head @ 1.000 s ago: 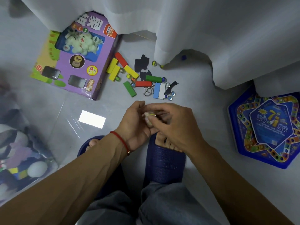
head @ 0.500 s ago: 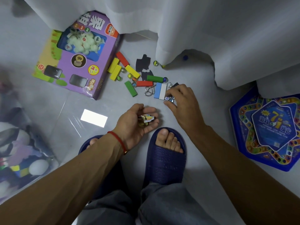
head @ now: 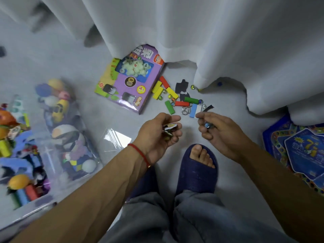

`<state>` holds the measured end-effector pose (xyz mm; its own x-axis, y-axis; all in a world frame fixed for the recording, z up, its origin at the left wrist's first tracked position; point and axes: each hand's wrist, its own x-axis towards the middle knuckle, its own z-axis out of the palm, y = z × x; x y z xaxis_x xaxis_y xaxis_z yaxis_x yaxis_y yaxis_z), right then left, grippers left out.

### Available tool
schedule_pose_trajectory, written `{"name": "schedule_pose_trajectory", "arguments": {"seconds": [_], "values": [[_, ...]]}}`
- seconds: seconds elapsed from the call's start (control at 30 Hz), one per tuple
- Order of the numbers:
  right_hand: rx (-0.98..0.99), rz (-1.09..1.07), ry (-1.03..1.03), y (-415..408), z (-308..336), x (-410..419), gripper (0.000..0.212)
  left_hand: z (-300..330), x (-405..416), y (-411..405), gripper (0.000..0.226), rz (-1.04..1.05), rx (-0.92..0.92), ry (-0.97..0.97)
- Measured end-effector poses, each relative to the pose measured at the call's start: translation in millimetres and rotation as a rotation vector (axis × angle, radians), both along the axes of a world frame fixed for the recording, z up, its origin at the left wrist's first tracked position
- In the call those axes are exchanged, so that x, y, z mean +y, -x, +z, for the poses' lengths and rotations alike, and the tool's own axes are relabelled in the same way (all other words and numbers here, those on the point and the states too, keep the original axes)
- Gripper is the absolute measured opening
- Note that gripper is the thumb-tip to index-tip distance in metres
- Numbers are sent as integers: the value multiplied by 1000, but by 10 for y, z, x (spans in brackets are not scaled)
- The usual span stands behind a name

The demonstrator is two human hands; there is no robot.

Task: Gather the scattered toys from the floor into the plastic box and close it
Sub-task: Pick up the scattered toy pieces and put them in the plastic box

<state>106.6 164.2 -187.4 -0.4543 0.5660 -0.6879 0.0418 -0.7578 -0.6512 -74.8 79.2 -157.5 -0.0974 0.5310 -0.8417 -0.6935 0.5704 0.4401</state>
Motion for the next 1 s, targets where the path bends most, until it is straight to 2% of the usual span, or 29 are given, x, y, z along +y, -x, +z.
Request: {"name": "schedule_pose_trajectory", "arguments": {"seconds": [0.13, 0.23, 0.33, 0.4, 0.47, 0.57, 0.67, 0.77, 0.87, 0.93, 1.0], "values": [[79, 316, 90, 595, 862, -124, 26, 717, -427, 356, 24, 167, 94, -161], [57, 633, -1, 1178, 1634, -311, 24, 1142, -882, 788, 21, 351, 172, -228], [92, 866, -64, 1719, 2281, -634, 30, 1376, -1390, 1248, 7, 575, 216, -198], [72, 880, -73, 2115, 2497, -912, 35, 1450, -1725, 1504, 8, 717, 212, -178], [61, 835, -99, 2507, 2564, -1194, 27, 1486, -1990, 1685, 10, 781, 214, -167], [31, 801, -145, 2963, 2501, -1540, 8, 1580, -2220, 1825, 14, 777, 231, -167], [-21, 751, -194, 3166, 2359, -1717, 9, 1666, -2292, 1870, 23, 758, 269, -125], [-65, 729, -231, 3082, 2250, -1649, 11, 1661, -2219, 1838, 11, 716, 365, -110], [-85, 879, -265, 2737, 2299, -1340, 3, 1661, -2063, 1741, 8, 645, 459, -115], [-161, 935, -347, 2424, 2351, -1011, 14, 1628, -1932, 1704, 3, 634, 553, -81], [-232, 893, -429, 2088, 2369, -623, 27, 1543, -1784, 1671, 7, 580, 761, -8]]}}
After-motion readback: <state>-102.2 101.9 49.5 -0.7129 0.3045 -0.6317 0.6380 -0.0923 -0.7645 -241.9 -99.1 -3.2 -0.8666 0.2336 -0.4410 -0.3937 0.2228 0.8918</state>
